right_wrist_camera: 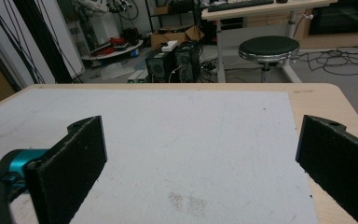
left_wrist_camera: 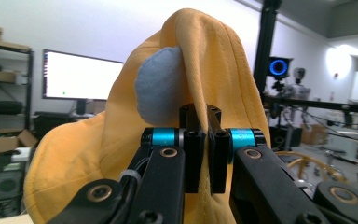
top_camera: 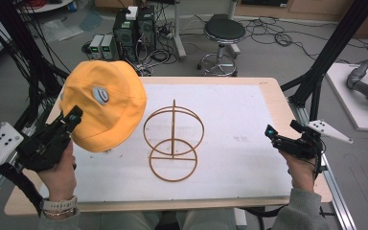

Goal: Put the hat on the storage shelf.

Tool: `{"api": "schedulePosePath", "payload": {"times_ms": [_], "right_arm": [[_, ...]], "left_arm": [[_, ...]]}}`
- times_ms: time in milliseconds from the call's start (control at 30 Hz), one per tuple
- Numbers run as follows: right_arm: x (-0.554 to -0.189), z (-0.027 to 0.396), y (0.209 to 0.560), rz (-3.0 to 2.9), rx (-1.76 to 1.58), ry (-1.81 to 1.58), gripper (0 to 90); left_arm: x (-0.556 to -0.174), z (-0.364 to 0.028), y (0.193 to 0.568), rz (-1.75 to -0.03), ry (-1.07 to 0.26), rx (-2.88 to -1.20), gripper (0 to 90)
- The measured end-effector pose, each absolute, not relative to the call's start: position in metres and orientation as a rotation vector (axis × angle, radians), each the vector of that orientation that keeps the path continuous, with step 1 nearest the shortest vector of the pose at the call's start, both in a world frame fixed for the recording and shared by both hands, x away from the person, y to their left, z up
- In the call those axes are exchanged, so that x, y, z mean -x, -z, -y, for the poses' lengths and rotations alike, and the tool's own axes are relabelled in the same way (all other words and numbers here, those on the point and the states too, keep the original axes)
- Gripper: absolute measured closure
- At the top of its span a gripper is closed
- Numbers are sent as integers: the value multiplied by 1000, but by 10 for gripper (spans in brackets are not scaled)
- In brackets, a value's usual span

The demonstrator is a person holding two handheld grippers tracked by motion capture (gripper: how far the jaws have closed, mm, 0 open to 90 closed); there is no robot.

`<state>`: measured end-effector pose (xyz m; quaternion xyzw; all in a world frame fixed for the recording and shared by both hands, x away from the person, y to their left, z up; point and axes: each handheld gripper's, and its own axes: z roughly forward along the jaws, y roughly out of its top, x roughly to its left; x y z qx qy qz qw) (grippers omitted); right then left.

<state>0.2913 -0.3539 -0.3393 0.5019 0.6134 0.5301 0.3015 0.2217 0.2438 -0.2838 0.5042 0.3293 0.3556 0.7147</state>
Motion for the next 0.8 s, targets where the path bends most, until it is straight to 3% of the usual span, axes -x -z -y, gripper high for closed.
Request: {"api": "schedulePosePath", "payload": {"times_ms": [800], "right_arm": [[-289, 362, 336, -1589, -1343, -1435, 13]], "left_arm": [[-242, -158, 282, -626, -604, -1205, 877]]}}
